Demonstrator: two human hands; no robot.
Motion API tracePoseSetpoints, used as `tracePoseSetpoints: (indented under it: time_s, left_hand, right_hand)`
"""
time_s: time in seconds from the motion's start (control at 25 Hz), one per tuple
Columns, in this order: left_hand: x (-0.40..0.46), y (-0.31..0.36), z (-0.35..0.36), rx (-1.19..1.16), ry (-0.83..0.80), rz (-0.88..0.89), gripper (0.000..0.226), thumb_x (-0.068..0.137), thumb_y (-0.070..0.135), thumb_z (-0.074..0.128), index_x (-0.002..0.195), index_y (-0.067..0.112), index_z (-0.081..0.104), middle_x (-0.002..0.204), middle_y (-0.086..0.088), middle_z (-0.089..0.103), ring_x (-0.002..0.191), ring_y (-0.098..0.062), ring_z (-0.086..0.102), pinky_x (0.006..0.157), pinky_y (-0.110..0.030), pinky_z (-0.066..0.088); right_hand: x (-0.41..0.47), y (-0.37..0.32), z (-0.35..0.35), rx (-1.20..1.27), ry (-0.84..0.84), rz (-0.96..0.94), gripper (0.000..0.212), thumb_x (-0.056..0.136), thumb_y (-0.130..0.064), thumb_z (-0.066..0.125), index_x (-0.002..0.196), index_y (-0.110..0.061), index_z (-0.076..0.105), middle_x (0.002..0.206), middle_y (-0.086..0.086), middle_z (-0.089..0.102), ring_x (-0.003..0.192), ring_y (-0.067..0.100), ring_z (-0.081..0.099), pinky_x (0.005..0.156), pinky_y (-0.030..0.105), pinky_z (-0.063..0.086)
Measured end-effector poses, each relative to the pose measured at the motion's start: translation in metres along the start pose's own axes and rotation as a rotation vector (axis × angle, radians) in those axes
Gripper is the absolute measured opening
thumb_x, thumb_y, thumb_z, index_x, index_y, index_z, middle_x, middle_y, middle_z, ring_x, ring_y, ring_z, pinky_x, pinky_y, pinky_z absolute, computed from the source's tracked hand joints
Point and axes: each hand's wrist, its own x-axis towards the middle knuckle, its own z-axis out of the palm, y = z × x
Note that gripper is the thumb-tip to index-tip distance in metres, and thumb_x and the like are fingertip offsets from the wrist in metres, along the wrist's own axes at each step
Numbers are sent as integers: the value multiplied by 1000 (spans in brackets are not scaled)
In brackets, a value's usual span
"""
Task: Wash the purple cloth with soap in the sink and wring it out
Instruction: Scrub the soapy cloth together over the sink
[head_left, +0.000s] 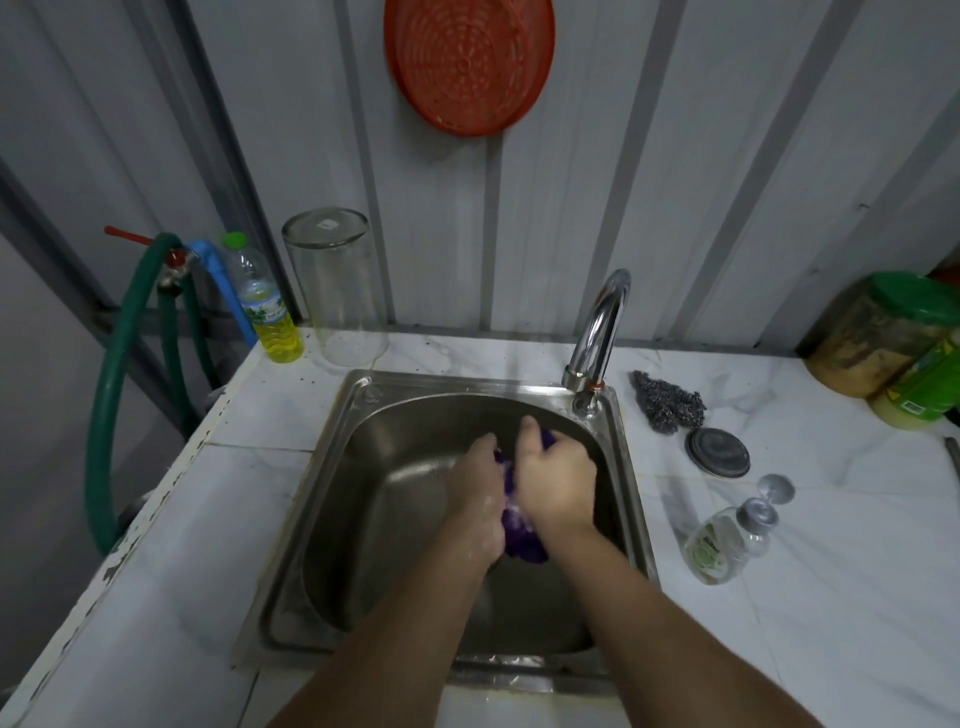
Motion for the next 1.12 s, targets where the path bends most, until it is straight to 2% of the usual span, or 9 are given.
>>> tracePoseSetpoints:
  time_s: [0.08,0.16,0.24,0.36,0.52,0.68,0.76,1.0,1.12]
  left_hand:
    - [-1,-9,3,7,-5,-8,33,93,37,58,81,8,68,76,-13,72,75,-31,73,77,-42,62]
    - [6,-1,-1,14,70,101,35,96,28,56,66,9,57,62,-9,59,63,-27,62,61,-26,56]
    - [9,7,-10,31,34,200,41,100,20,49,60,16,42,60,-5,42,62,-26,46,52,-26,44]
    - [4,6,-13,46,-24,162,40,99,27,50,61,15,52,56,-5,49,45,-15,51,41,-21,44]
    - [0,4,2,47,-40,54,36,93,38,58,82,7,71,69,-11,74,68,-28,72,73,-43,63]
    - [11,20,-3,79,72,156,36,96,25,54,63,10,53,55,-8,56,49,-15,61,47,-19,46]
    - [14,25,-2,132,99,166,36,96,20,53,62,12,47,57,-6,47,47,-15,54,42,-20,41]
    - [3,2,4,-10,-58,4,38,94,40,56,84,6,69,71,-15,71,66,-30,72,68,-40,63]
    - [11,19,0,45,38,78,35,96,28,53,67,10,51,56,-9,49,42,-21,50,40,-17,41]
  right_hand:
    - [10,1,-14,-34,-46,74,49,102,-47,47,76,-11,68,70,7,70,69,23,69,71,38,56]
    - [-7,0,-7,47,-15,-16,48,99,-49,51,64,-17,63,55,0,63,56,12,65,59,33,50]
    - [-38,-3,8,78,5,-161,49,92,-60,50,65,-21,62,51,-2,62,50,10,61,51,33,49]
    - [-29,-8,9,43,8,-141,53,86,-64,47,64,-19,62,56,0,66,60,21,67,60,37,57]
    - [13,-13,-14,10,-30,59,44,101,-43,51,71,-14,65,68,6,69,68,27,69,73,39,59]
    - [-28,-7,4,108,12,-110,49,90,-57,51,60,-20,60,50,-1,62,50,15,62,54,36,55]
    - [-42,-7,11,92,17,-153,44,84,-65,48,66,-28,63,51,-6,64,47,10,60,49,33,52]
    - [10,-8,-14,72,-3,142,47,99,-43,52,61,-17,56,70,10,68,79,37,70,79,45,57]
    - [-25,-8,1,124,15,-54,48,90,-56,53,58,-21,58,51,-4,62,54,13,64,56,30,53]
